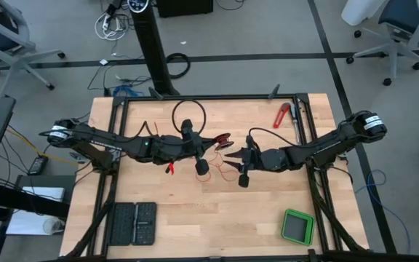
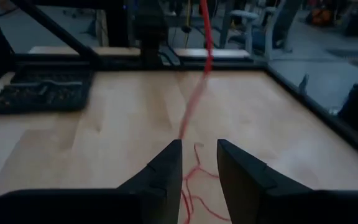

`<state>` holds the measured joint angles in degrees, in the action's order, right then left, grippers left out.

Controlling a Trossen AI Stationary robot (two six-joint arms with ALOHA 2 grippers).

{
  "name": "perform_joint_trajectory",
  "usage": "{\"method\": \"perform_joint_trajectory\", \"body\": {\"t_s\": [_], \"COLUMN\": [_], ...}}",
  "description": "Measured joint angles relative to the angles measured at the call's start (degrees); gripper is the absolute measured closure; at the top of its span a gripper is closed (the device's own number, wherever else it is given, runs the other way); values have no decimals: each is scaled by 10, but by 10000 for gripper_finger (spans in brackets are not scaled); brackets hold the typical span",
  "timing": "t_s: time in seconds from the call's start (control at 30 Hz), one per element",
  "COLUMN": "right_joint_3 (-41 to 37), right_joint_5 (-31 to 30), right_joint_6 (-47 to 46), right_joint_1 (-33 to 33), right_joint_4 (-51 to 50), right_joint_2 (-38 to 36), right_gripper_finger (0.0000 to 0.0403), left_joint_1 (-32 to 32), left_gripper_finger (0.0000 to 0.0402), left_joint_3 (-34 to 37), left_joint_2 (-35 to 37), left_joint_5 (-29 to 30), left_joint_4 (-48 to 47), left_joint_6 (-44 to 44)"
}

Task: Coil cords
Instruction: Coil the red wire onto the black spool

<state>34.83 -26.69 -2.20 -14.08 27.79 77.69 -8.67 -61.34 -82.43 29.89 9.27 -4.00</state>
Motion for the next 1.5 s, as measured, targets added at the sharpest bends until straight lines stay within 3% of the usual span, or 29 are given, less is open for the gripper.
{"method": "perform_joint_trajectory", "body": {"t_s": [0.2,0.93,1.5], "right_joint_3": [-16,-16,-16], "right_joint_5": [55,127,119], "right_joint_6": [-19,-28,-37], "right_joint_1": [19,23,34], "right_joint_4": [24,72,107], "right_joint_2": [0,0,0], "right_gripper_finger": [305,307,309], "left_joint_1": [0,0,0], "left_gripper_finger": [400,400,400], "left_joint_3": [0,0,0], "left_joint_2": [0,0,0], "left_joint_5": [1,3,3], "left_joint_4": [8,34,44], "left_joint_6": [8,8,8]}}
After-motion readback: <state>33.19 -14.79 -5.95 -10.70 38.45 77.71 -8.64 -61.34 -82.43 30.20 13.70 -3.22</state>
